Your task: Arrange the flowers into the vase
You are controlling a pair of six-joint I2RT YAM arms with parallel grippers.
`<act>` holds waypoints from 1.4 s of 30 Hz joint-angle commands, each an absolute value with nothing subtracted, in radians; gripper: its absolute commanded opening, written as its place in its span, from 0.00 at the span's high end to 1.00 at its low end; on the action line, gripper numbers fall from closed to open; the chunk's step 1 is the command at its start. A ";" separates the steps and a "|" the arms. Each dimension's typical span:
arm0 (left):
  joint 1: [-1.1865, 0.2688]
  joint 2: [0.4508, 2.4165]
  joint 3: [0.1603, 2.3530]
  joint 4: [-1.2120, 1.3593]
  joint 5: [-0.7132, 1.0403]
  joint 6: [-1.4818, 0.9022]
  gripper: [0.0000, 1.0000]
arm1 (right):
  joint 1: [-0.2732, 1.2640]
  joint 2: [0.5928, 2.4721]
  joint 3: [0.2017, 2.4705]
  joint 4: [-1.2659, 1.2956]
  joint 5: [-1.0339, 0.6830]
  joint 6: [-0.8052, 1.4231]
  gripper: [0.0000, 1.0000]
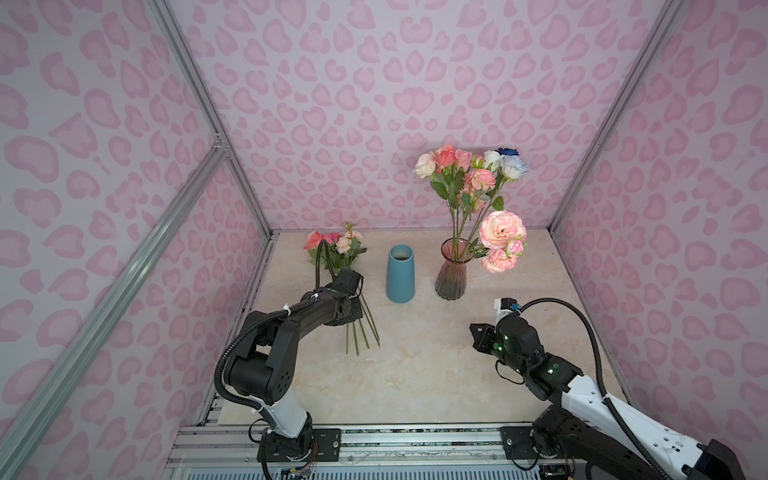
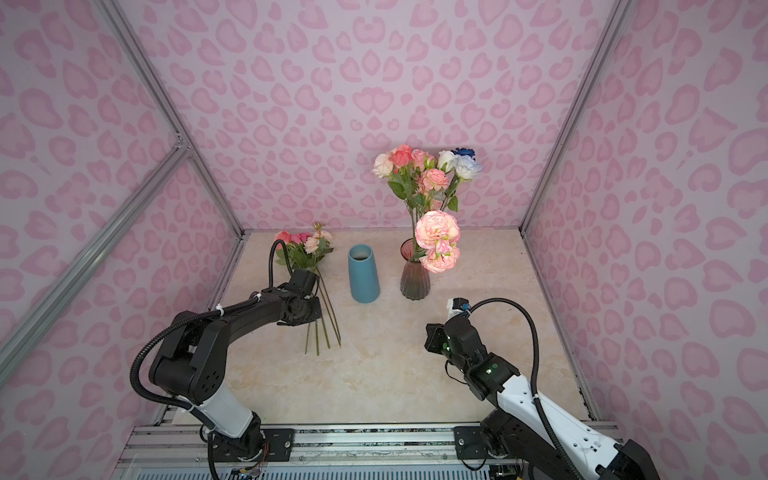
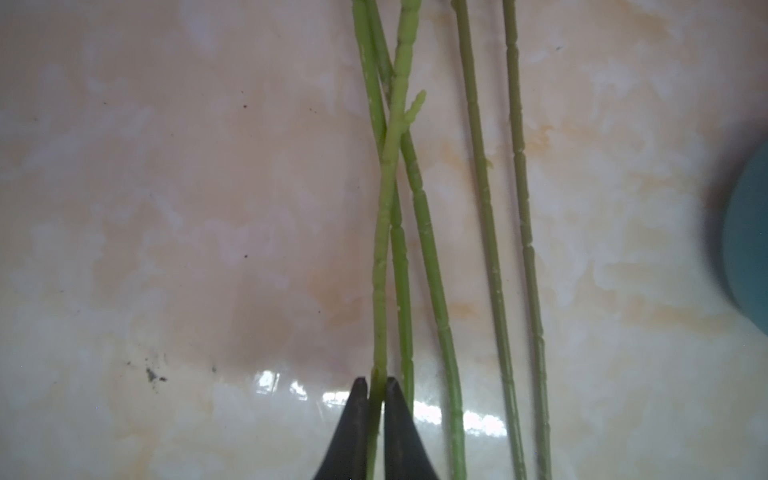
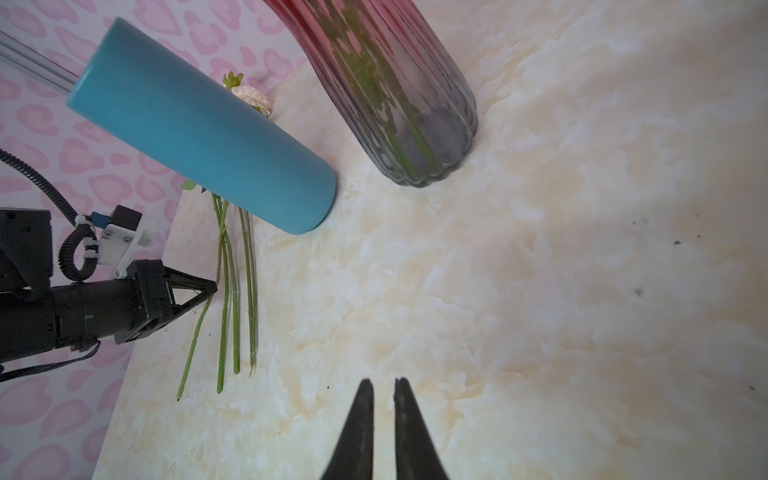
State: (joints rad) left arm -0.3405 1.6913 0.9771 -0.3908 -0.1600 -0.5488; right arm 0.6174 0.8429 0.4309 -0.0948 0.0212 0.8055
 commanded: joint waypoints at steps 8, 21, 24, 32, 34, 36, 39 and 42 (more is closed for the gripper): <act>-0.342 1.691 0.930 -0.387 -0.159 -0.521 0.85 | 0.661 0.941 0.505 -0.069 0.005 0.816 0.87; -0.360 1.426 0.945 -0.444 -0.144 -0.514 0.96 | 0.760 0.997 0.584 -0.096 0.084 0.809 0.87; -0.377 1.318 0.954 -0.453 -0.141 -0.500 0.96 | 0.789 1.018 0.609 -0.090 0.102 0.803 0.87; -0.437 1.001 0.861 -0.295 -0.070 -0.436 0.96 | 0.901 1.043 0.669 -0.050 0.150 0.743 0.84; -0.467 0.913 0.776 -0.178 -0.039 -0.425 0.96 | 0.945 1.044 0.674 -0.008 0.171 0.715 0.82; -0.502 0.834 0.694 -0.069 -0.025 -0.426 0.96 | 0.990 1.056 0.688 0.020 0.192 0.689 0.79; -0.563 0.737 0.602 0.033 -0.034 -0.392 0.96 | 1.047 1.087 0.725 0.039 0.225 0.657 0.76; -0.624 0.661 0.529 0.101 -0.064 -0.373 0.96 | 1.067 1.116 0.763 0.066 0.198 0.651 0.74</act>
State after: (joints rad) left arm -0.5938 0.7021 0.5671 -0.0669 -0.0490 -0.4099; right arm 1.0576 1.0981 0.7418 0.0040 0.1829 0.6846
